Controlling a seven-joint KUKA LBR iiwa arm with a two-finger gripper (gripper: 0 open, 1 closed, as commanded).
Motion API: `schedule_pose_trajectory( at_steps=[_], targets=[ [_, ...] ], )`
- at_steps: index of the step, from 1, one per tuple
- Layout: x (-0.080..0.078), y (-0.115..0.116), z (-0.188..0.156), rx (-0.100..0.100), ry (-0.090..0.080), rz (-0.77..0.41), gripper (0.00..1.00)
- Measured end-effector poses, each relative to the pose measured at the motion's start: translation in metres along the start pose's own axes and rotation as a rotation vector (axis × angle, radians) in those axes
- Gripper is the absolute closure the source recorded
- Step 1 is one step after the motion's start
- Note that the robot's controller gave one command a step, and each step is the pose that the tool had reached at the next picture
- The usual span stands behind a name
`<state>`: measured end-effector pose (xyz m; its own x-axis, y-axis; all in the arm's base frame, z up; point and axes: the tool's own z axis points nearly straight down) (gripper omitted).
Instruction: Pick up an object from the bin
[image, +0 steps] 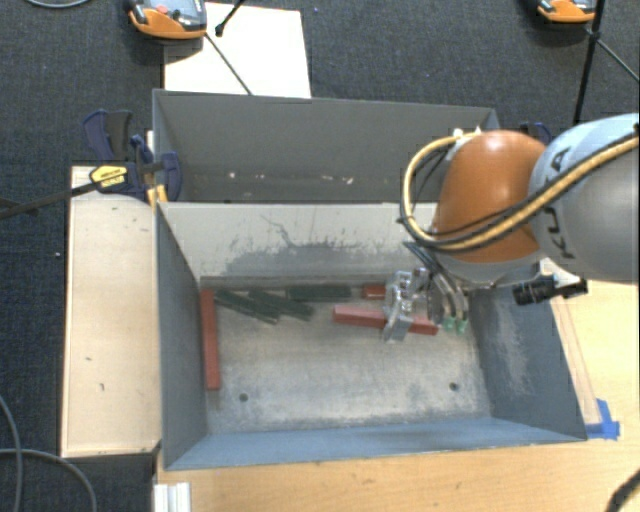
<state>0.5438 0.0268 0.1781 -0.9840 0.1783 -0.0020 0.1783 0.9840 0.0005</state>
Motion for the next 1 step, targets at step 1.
schedule_pose_trajectory(
  at_steps=[1],
  targets=[
    [0.0033,-0.0159,-0.0381,0.0,0.003,-0.007,1.0]
  ],
)
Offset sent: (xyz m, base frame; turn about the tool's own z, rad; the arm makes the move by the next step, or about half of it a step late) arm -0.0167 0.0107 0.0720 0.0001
